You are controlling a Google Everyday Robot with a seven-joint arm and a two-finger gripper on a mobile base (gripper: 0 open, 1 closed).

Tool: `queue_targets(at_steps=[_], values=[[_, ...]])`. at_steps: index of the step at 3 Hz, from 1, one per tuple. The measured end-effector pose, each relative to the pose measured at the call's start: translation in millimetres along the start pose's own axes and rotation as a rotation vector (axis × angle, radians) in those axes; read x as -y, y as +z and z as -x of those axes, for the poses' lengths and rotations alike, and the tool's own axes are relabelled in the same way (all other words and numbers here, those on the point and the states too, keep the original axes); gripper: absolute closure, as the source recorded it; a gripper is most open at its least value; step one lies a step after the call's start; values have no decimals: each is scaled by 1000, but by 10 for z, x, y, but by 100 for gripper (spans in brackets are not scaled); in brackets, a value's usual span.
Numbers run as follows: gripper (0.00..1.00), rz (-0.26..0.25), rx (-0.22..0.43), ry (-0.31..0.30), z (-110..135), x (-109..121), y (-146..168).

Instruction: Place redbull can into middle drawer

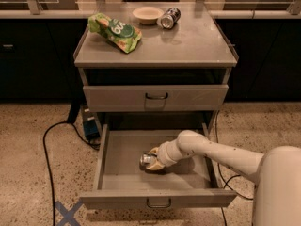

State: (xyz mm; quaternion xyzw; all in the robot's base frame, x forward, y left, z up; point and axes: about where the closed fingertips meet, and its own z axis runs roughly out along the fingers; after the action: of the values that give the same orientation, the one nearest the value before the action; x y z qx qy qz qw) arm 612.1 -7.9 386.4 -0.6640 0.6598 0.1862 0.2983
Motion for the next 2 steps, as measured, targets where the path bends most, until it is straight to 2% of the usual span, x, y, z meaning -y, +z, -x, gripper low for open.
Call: queue_targets(at_steps=[1,2], values=[[100,4,-21,26,-103,-41,75],[100,4,-21,27,-106,-42,76]])
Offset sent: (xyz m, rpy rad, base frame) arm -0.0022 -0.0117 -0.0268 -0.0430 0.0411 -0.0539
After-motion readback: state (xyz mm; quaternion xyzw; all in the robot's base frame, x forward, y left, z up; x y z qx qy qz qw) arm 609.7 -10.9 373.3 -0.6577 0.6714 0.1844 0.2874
